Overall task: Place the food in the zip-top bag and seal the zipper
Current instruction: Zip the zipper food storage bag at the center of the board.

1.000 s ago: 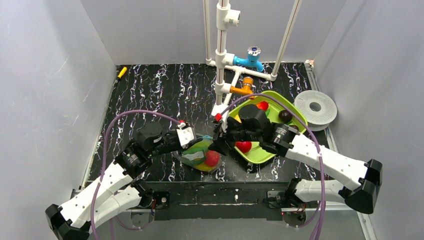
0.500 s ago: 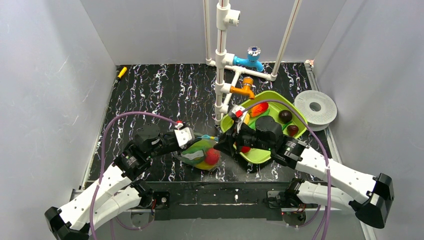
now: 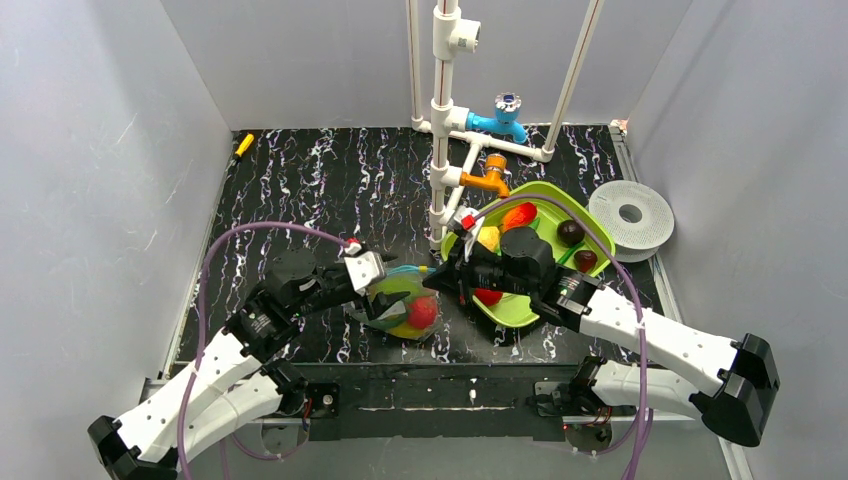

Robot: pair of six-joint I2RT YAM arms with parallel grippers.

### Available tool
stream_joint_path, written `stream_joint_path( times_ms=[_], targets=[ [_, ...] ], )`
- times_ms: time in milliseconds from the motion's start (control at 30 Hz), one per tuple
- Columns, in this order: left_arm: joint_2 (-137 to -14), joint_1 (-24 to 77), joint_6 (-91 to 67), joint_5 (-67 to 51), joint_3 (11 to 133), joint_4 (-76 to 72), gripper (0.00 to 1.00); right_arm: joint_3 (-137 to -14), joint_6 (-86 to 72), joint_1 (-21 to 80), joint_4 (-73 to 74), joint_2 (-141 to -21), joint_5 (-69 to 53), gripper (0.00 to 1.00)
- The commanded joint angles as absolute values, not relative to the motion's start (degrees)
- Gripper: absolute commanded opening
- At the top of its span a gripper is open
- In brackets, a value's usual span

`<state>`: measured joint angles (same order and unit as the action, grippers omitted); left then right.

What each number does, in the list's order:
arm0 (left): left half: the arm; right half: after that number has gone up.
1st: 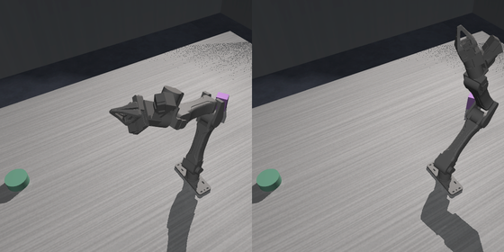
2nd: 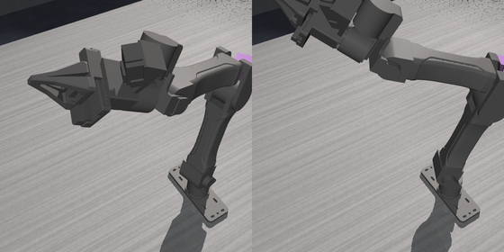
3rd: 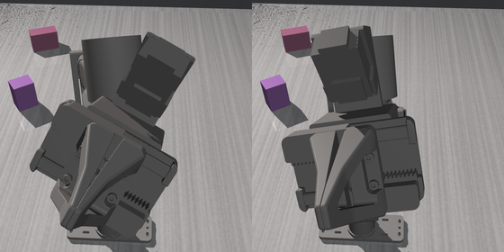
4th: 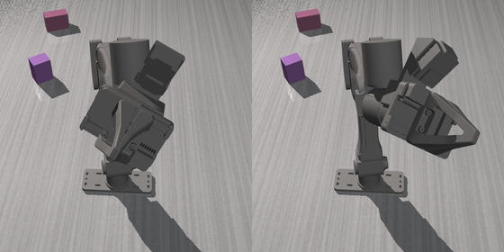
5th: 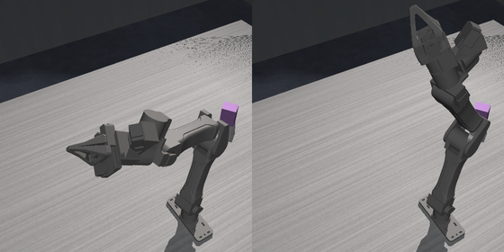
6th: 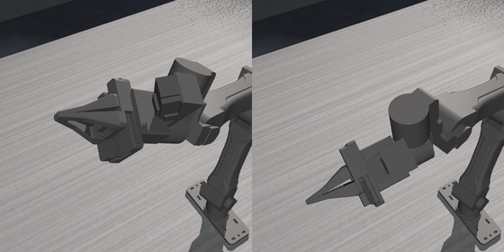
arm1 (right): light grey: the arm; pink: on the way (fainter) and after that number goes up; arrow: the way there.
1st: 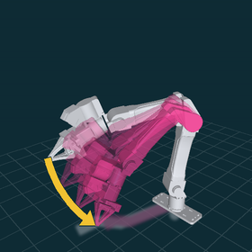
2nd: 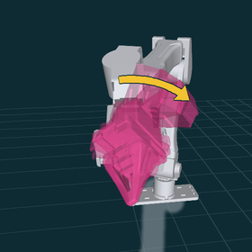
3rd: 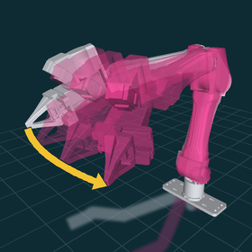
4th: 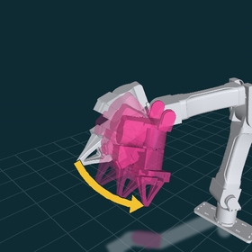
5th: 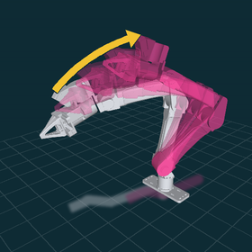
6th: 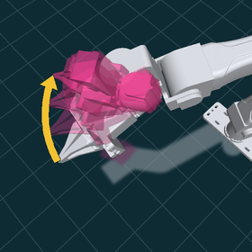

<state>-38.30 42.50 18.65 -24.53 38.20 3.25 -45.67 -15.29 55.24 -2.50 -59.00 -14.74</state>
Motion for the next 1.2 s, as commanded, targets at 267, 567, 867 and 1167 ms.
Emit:
stream_joint_path(
  times_ms=[267,567,867,1167],
  targets=[
    [-55.1,42.6,12.5,-40.5,60.1,17.0,0.87,-49.9,-9.5,54.5,-0.8,-57.1,-19.6,0.01],
    [-57.8,42.6,13.7,-47.2,62.2,18.3,0.55,-50.5,-7.5,53.2,2.2,-56.1,-21.9,0.01],
    [-59.6,42.6,15.2,-45.9,61.3,17.6,0.28,-50.2,-7.7,53.2,1.9,-55.9,-22.4,0.01],
    [-60.2,42.6,15.6,-43.4,60.5,17.4,0.30,-50.9,-7.5,53.2,2.1,-56.7,-22.7,0.01]
  ],
)
